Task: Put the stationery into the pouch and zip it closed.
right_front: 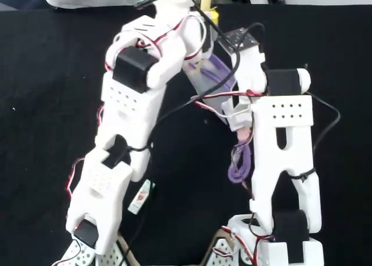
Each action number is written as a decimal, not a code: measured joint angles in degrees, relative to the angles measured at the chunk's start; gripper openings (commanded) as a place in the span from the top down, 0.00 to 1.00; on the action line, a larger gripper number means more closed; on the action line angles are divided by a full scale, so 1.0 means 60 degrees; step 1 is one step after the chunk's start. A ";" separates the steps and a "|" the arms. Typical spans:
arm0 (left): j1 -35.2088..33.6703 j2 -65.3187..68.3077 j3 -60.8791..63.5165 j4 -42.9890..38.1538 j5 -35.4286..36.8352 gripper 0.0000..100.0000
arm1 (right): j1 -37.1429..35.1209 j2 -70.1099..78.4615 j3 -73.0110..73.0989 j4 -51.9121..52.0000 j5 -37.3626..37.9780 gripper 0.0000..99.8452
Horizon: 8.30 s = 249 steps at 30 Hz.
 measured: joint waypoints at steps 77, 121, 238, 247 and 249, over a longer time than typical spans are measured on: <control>-0.1582 -1.0901 0.7121 0.1055 0.0147 0.97 | -0.0015 0.0000 0.0000 0.0000 0.0088 0.99; 0.0454 -1.0095 2.0952 -1.6982 -0.3253 0.97 | -0.0015 0.0000 0.0000 0.0000 0.0088 0.99; 0.0440 -0.9817 2.4923 -0.3810 -0.3092 0.79 | -0.0029 0.0000 0.0044 0.0000 0.0088 0.99; 0.0440 -0.9817 2.5260 -0.4103 -0.3092 0.79 | -0.0029 0.0000 0.0044 0.0000 0.0088 0.99; 0.0440 -0.9817 2.5407 -0.4190 -0.3106 0.80 | -0.0029 0.0000 0.0044 0.0000 0.0088 0.99</control>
